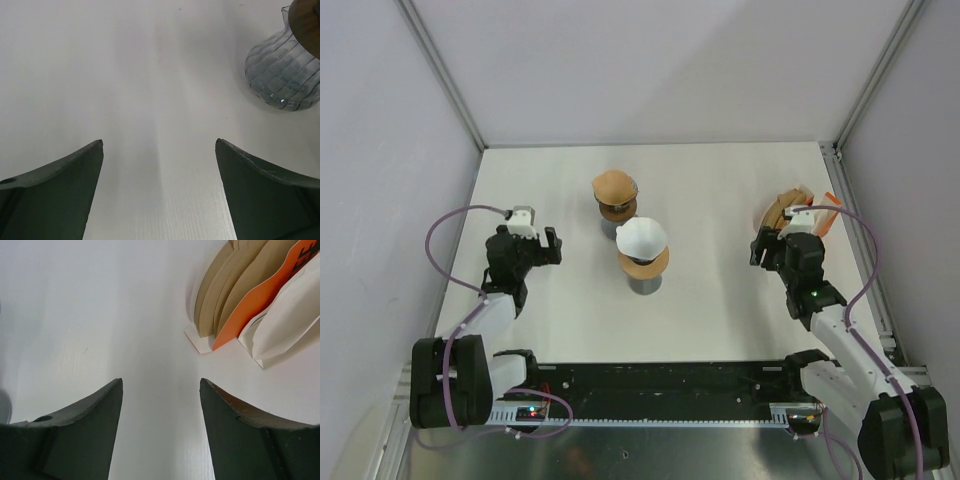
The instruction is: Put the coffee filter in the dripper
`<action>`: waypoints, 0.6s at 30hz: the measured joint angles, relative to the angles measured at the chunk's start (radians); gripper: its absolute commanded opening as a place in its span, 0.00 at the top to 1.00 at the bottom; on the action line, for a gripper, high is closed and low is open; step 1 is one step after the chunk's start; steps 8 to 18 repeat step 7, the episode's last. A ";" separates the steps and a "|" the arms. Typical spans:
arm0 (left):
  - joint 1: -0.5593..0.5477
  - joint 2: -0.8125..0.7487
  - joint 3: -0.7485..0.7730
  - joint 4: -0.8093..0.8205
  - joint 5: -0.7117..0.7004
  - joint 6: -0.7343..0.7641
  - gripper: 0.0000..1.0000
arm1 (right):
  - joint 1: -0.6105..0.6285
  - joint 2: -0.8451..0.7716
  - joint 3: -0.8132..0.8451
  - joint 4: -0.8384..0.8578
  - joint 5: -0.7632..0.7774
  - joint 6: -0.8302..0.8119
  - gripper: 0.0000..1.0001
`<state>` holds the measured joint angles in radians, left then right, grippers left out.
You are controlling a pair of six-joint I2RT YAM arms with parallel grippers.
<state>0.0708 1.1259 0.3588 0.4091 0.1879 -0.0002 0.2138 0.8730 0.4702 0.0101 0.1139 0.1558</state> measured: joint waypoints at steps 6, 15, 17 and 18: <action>0.000 0.000 0.000 0.001 -0.001 -0.002 0.03 | -0.008 -0.008 -0.018 0.010 -0.010 0.000 0.33; 0.000 0.000 0.000 0.001 -0.001 -0.002 0.03 | -0.009 -0.011 -0.018 0.011 -0.011 0.000 0.32; 0.000 0.000 0.000 0.001 -0.001 -0.002 0.03 | -0.009 -0.011 -0.018 0.011 -0.011 0.000 0.32; 0.000 0.000 0.000 0.001 -0.001 -0.002 0.03 | -0.009 -0.011 -0.018 0.011 -0.011 0.000 0.32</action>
